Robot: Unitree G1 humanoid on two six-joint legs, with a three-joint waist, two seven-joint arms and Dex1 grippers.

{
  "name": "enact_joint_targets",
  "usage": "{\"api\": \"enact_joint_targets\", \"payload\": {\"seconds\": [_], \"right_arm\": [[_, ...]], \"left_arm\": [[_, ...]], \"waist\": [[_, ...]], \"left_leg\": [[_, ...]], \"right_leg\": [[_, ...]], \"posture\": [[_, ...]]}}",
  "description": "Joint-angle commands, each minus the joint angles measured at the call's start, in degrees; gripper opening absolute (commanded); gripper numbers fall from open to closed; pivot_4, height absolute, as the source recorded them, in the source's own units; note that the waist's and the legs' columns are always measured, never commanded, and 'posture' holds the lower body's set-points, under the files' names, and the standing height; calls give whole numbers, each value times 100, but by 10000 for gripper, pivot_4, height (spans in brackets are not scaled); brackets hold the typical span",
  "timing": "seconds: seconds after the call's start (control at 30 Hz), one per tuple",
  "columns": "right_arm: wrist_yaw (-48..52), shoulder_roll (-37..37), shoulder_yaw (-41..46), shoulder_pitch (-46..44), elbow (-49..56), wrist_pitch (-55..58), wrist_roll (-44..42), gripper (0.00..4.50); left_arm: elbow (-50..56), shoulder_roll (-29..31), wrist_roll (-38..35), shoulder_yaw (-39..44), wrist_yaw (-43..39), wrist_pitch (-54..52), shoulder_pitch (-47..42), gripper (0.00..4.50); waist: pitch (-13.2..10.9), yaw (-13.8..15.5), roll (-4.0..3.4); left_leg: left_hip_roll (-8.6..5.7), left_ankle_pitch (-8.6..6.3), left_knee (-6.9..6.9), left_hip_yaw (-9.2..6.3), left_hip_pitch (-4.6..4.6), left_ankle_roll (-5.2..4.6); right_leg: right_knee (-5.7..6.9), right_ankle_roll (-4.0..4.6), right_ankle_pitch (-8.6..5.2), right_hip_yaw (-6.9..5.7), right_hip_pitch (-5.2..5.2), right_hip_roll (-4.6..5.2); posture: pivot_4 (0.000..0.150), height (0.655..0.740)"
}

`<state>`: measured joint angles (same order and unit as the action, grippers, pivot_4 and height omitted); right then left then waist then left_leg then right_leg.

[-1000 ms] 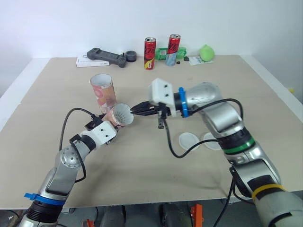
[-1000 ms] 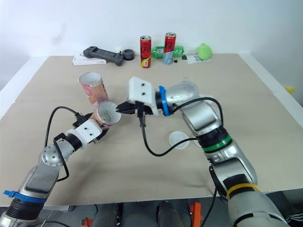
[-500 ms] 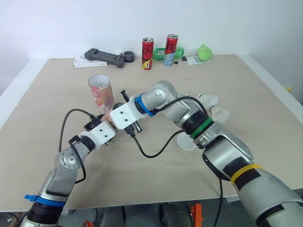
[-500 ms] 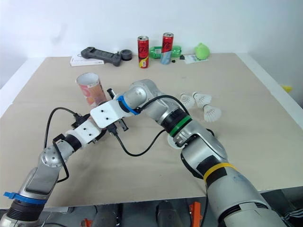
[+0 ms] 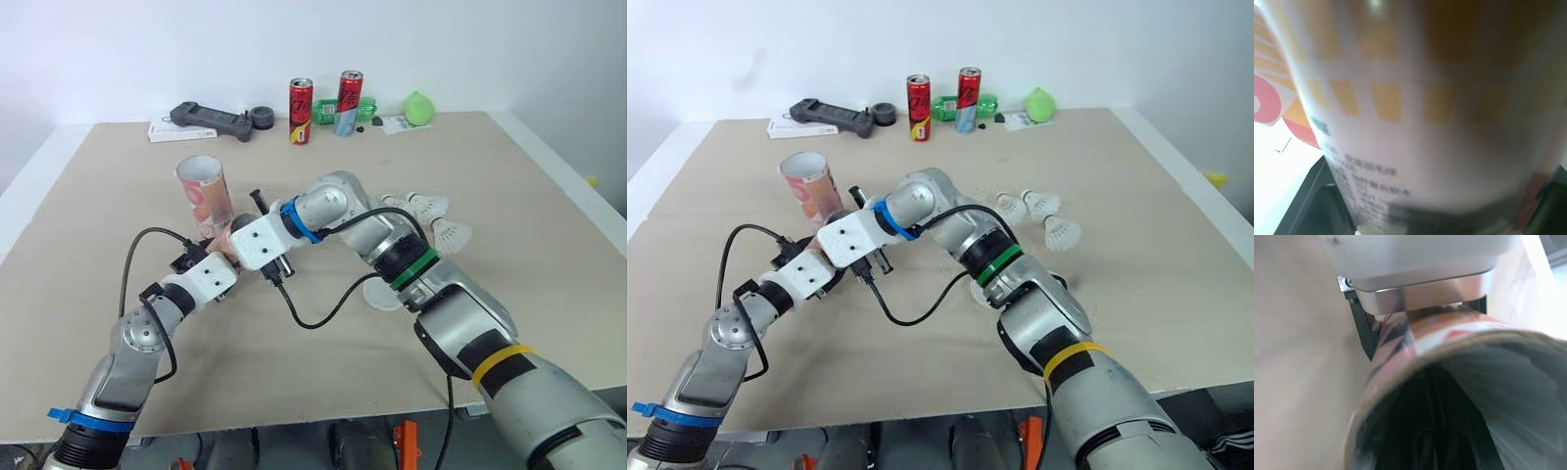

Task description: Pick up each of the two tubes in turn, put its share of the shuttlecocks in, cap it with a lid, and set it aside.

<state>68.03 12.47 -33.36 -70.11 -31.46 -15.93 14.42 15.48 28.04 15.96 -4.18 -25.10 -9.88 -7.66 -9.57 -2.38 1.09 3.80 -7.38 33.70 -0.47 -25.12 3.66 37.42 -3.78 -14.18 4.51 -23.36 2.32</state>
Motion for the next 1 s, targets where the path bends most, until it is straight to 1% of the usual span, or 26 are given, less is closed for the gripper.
{"api": "enact_joint_targets", "payload": {"seconds": [0.03,0.2,0.3,0.37,0.43,0.47,0.57,0.67,0.77,0.8,0.83,0.87,0.9,0.93,1.0], "right_arm": [[255,224,375,72,801,331,-351,668],[263,461,507,239,1287,694,-443,668],[317,606,684,398,1620,1027,-687,668],[432,750,983,590,1943,1450,-1085,668],[619,934,1562,904,2410,2334,-1961,668],[671,1012,1754,1016,2599,2677,-2260,668],[698,1274,2155,1290,2980,3400,-2836,668],[760,1849,2689,1807,3251,4204,-3407,668],[769,2509,2892,2359,3229,4526,-3456,668],[751,2697,2878,2506,3136,4534,-3372,5827],[745,2861,2832,2630,3048,4490,-3265,8552],[718,3003,2788,2738,2931,4413,-3141,13785],[709,3118,2742,2825,2836,4336,-3036,17032],[706,3215,2688,2895,2747,4252,-2933,22603],[730,3332,2601,2980,2601,4146,-2800,30393]], "left_arm": [[-25,-20,-32,-207,-122,-9,45,33066],[-69,-20,-45,-245,-162,17,-24,33066],[-85,-22,-48,-254,-168,16,-53,33066],[-91,-15,-55,-254,-172,23,-71,33066],[-69,-60,-168,-213,-178,46,-84,33066],[-46,-87,-223,-193,-178,40,-82,33066],[23,-155,-383,-151,-197,30,-64,33066],[181,-463,-982,37,-269,-102,-134,33066],[299,-881,-1760,248,-384,-285,-414,33066],[312,-1024,-2026,296,-421,-322,-520,33066],[305,-1150,-2245,328,-447,-361,-613,33066],[289,-1287,-2489,349,-491,-422,-703,33066],[250,-1397,-2654,345,-516,-441,-776,33066],[190,-1502,-2787,338,-524,-456,-841,33066],[36,-1646,-2950,274,-551,-464,-906,33066]], "waist": [[0,18,0],[0,46,0],[0,62,1],[-1,82,1],[-2,118,4],[-2,127,5],[-2,124,4],[-3,141,6],[-7,151,11],[-11,135,13],[-15,122,15],[-16,100,13],[-17,85,13],[-16,69,13],[-16,39,13]], "left_leg": [[-1,-2,0,-2,-1,3],[-2,-7,-1,-8,-1,11],[-2,-6,0,-8,-1,10],[-2,-6,1,-7,-2,10],[-3,-6,2,-7,-3,10],[-3,-7,2,-8,-4,10],[-9,-8,1,-10,-6,12],[-8,-9,1,-14,-6,12],[-18,-9,9,-20,-17,12],[-19,-9,16,-20,-24,11],[-19,-10,21,-20,-28,10],[-19,-10,25,-20,-28,9],[-17,-10,27,-20,-27,9],[-17,-9,28,-22,-26,8],[-17,-9,29,-21,-20,7]], "right_leg": [[0,0,0,0,1,0],[0,-1,-3,0,1,-3],[0,5,-12,0,2,-3],[-1,5,-12,0,2,-2],[-1,6,-12,0,4,-2],[-1,7,-10,0,4,-1],[-2,1,-3,0,7,3],[-1,0,-4,-1,7,0],[-6,6,-10,-3,10,7],[-9,6,-9,-2,7,8],[-10,3,-8,-1,4,7],[-10,-5,-7,-1,3,4],[-10,-23,-13,0,2,1],[-10,-41,-15,0,2,-1],[-9,-48,-10,3,4,-2]], "posture": [[1500,7400],[1500,7400],[1500,7400],[1500,7400],[1500,7400],[1500,7400],[1500,7400],[1500,7400],[1500,7400],[1500,7400],[1500,7400],[1500,7400],[1500,7400],[1500,7400],[1500,7400]]}}
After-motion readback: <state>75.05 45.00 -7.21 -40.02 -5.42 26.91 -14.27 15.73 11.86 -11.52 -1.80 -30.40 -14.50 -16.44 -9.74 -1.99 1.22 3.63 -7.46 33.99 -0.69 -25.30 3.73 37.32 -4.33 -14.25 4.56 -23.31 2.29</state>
